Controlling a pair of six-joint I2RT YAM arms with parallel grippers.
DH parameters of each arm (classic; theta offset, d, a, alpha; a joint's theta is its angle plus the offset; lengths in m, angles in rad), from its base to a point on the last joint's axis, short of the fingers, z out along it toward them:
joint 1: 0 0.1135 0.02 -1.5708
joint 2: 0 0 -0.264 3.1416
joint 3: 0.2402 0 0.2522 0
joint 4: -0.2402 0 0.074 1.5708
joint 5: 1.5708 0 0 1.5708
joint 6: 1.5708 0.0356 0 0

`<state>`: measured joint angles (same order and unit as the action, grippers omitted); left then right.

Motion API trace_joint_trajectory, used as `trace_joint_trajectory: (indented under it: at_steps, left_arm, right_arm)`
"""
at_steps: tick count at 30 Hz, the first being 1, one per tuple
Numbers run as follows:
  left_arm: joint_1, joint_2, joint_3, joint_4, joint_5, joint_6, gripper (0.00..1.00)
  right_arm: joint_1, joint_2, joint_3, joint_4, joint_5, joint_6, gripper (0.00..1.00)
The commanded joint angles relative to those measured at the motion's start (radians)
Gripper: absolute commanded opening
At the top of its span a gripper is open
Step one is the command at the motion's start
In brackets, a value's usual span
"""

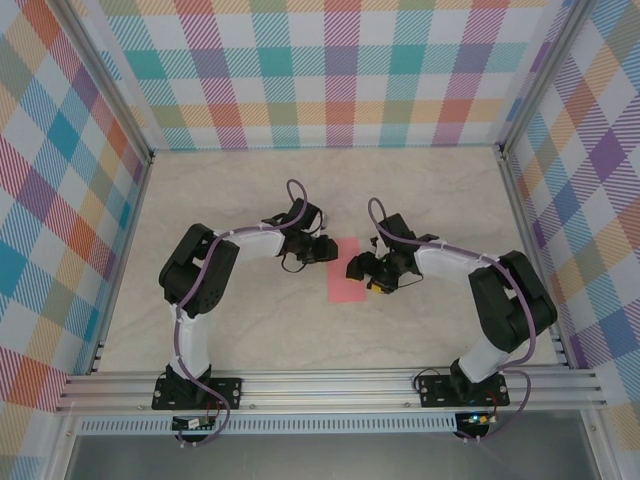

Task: Fold a paper plane with a square sheet of paper (fold left side to right side)
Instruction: Fold the triangle a second time at the center of the table.

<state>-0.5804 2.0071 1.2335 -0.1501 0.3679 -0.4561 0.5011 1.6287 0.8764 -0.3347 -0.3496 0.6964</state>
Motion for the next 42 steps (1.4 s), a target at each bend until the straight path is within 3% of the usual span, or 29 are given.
trace_joint_trajectory:
  at_steps: [1,24,42]
  left_arm:
    - [-0.012,-0.007,-0.029,-0.031,-0.029,0.005,0.28]
    - [-0.013,-0.014,-0.026,-0.032,-0.03,0.007,0.28]
    - [-0.015,-0.012,-0.029,-0.031,-0.027,0.005,0.28]
  right_arm:
    - [-0.001,-0.001,0.024,-0.035,0.018,-0.011,0.66]
    - [0.045,0.054,0.041,-0.06,0.069,-0.008,0.65]
    - [0.055,0.069,0.054,-0.012,0.012,0.008,0.63]
